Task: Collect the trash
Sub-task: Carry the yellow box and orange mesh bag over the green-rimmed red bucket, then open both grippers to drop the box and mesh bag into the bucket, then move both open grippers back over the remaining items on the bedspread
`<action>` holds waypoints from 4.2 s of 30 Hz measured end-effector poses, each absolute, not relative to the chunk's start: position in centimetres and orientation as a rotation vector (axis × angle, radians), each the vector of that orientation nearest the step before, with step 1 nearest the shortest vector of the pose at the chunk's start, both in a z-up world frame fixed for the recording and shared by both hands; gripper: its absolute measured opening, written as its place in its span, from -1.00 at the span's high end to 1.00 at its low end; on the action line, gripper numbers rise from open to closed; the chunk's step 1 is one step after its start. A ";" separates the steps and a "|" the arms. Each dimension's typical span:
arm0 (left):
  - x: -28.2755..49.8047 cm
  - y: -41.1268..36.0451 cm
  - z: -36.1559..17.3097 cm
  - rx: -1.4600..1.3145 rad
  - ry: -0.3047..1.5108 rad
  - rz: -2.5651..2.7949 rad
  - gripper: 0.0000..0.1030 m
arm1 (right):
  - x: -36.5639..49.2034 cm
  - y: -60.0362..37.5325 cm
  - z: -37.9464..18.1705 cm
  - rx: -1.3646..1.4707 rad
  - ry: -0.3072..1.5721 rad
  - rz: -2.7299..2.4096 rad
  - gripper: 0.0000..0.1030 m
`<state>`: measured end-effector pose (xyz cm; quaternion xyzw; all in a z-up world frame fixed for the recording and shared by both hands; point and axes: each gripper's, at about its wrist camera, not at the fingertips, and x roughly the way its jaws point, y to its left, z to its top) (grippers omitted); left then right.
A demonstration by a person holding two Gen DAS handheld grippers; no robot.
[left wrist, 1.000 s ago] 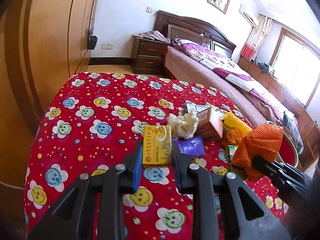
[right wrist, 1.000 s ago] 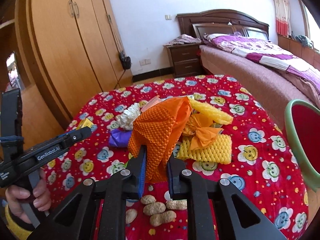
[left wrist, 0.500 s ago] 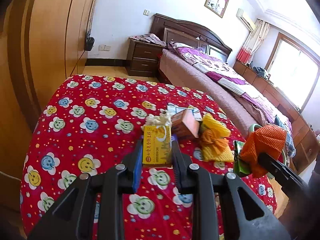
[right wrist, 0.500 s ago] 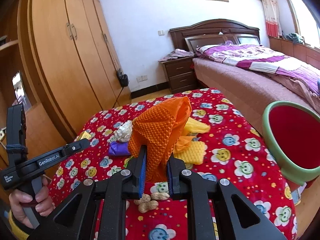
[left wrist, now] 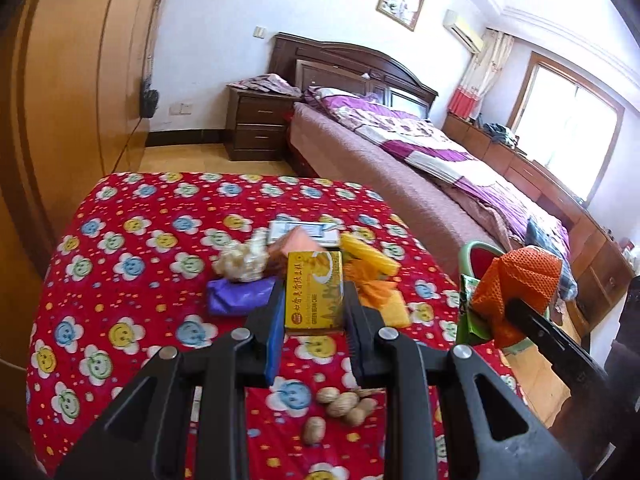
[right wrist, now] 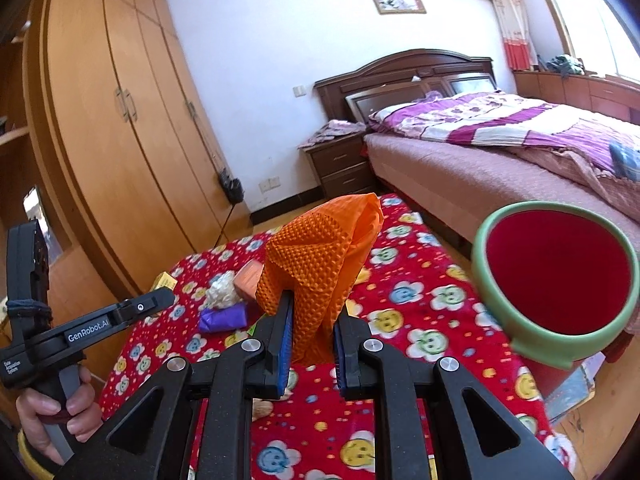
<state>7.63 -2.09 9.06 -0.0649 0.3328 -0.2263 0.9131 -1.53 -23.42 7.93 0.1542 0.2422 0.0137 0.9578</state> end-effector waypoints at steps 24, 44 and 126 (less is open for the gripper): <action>6.7 -13.2 10.5 -0.038 0.698 -0.637 0.47 | -5.6 -32.5 8.0 0.427 0.403 -0.133 0.66; 6.7 -25.9 9.0 0.081 0.716 -0.816 0.47 | -9.1 -42.1 4.7 0.548 0.411 -0.357 0.66; 7.9 -18.9 5.6 0.045 0.833 -0.559 -0.20 | -7.2 -39.7 4.0 0.477 0.504 -0.351 -0.10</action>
